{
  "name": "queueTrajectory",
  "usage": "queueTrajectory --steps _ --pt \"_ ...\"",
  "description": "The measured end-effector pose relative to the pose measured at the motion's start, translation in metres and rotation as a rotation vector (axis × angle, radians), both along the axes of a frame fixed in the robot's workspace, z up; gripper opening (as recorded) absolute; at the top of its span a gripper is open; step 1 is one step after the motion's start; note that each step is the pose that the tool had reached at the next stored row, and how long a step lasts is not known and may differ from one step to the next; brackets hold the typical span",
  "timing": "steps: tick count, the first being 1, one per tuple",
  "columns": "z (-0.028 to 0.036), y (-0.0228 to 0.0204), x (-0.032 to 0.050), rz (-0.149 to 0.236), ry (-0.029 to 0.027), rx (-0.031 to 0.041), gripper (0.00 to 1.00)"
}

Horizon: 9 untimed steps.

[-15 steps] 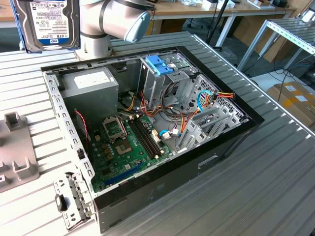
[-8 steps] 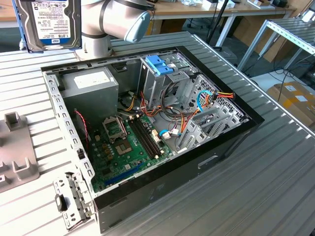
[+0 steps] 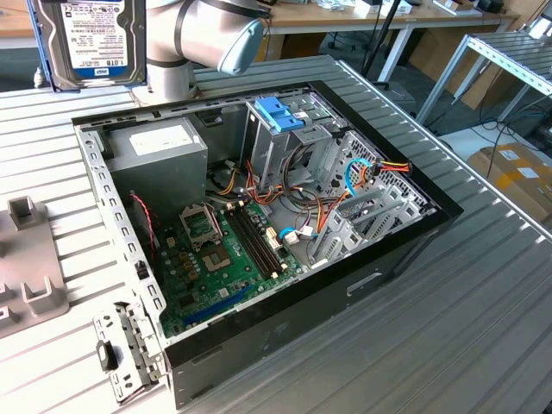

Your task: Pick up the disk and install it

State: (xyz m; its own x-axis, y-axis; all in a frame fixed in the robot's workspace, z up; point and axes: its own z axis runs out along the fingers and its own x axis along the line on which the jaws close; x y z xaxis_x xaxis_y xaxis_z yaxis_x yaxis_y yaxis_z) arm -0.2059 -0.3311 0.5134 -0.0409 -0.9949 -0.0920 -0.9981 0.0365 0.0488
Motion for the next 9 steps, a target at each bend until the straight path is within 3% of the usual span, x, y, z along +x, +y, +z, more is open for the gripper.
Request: queueTrajectory --steps 9 --pt "-0.0001 0.0000 0.0047 0.000 0.0000 0.0000 0.37"
